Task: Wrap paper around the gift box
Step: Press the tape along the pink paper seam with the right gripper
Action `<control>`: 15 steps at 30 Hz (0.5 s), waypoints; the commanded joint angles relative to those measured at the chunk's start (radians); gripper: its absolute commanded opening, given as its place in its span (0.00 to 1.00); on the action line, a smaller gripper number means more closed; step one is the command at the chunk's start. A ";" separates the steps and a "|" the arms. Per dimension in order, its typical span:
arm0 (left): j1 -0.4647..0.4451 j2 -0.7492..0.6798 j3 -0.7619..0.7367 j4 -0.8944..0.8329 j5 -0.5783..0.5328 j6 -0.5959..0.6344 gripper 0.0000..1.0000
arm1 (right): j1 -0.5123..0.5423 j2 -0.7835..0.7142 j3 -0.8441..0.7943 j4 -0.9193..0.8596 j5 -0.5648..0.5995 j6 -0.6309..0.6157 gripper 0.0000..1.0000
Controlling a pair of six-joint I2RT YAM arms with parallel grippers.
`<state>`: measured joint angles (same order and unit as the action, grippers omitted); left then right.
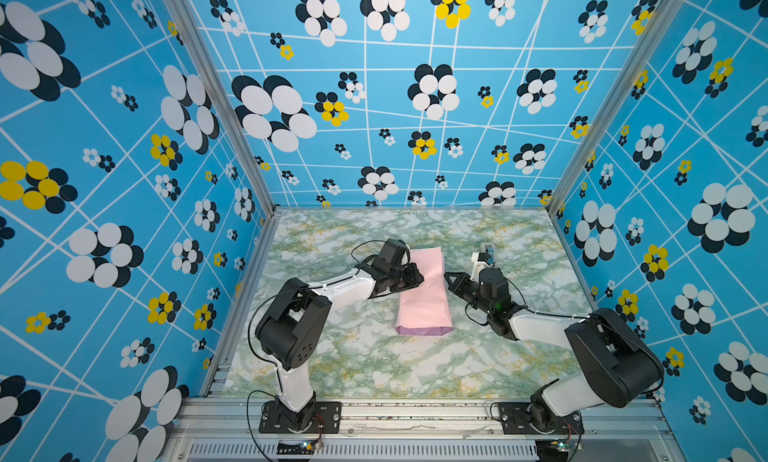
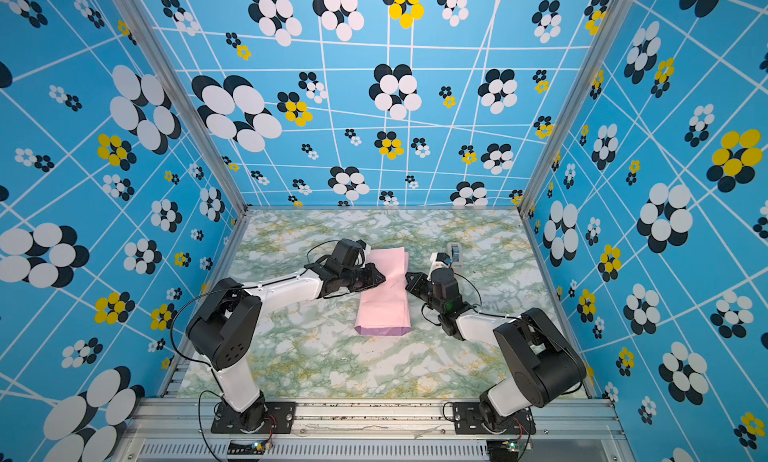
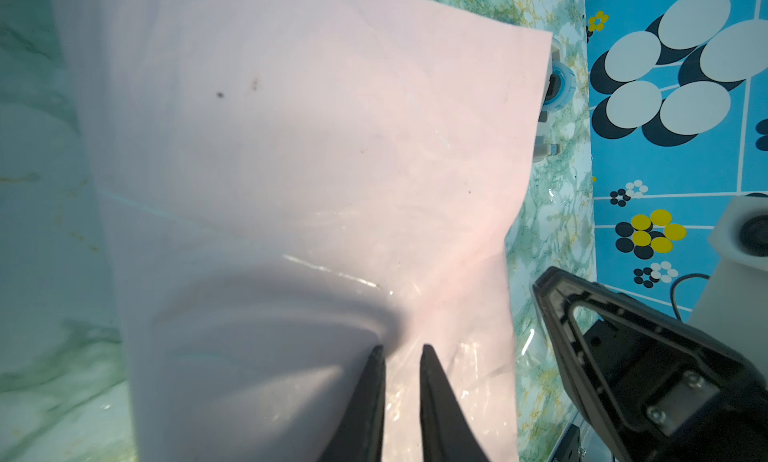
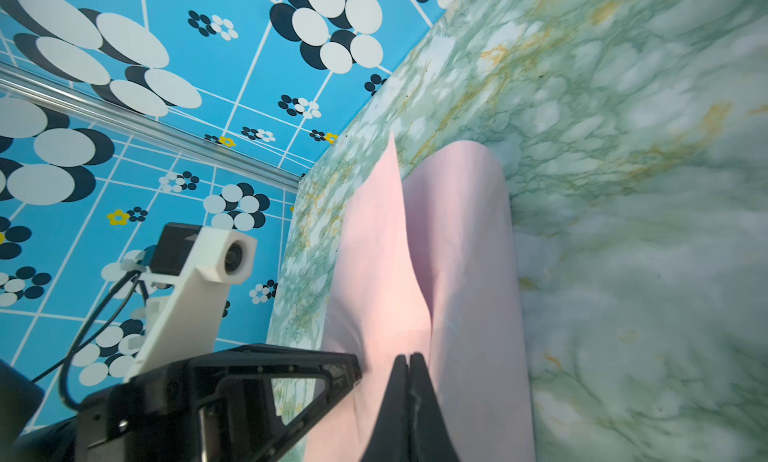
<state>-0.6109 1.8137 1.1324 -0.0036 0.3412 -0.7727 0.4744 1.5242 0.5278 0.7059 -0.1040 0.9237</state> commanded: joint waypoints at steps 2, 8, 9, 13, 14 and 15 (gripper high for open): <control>-0.001 0.042 -0.034 -0.075 -0.025 0.016 0.20 | -0.009 -0.025 -0.018 -0.031 0.043 -0.022 0.00; -0.001 0.043 -0.034 -0.076 -0.025 0.016 0.20 | -0.010 -0.033 -0.032 -0.046 0.066 -0.021 0.00; -0.001 0.042 -0.034 -0.076 -0.025 0.016 0.20 | -0.010 -0.034 -0.032 -0.049 0.068 -0.021 0.00; -0.001 0.042 -0.033 -0.076 -0.027 0.016 0.20 | -0.010 -0.035 -0.035 -0.054 0.073 -0.020 0.00; -0.002 0.043 -0.033 -0.076 -0.026 0.016 0.20 | -0.010 -0.032 -0.035 -0.055 0.072 -0.020 0.00; -0.002 0.043 -0.033 -0.076 -0.027 0.016 0.20 | -0.010 -0.029 -0.033 -0.056 0.069 -0.021 0.00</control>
<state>-0.6109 1.8137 1.1324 -0.0036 0.3412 -0.7727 0.4706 1.5105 0.5034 0.6708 -0.0540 0.9199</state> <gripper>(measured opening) 0.196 0.049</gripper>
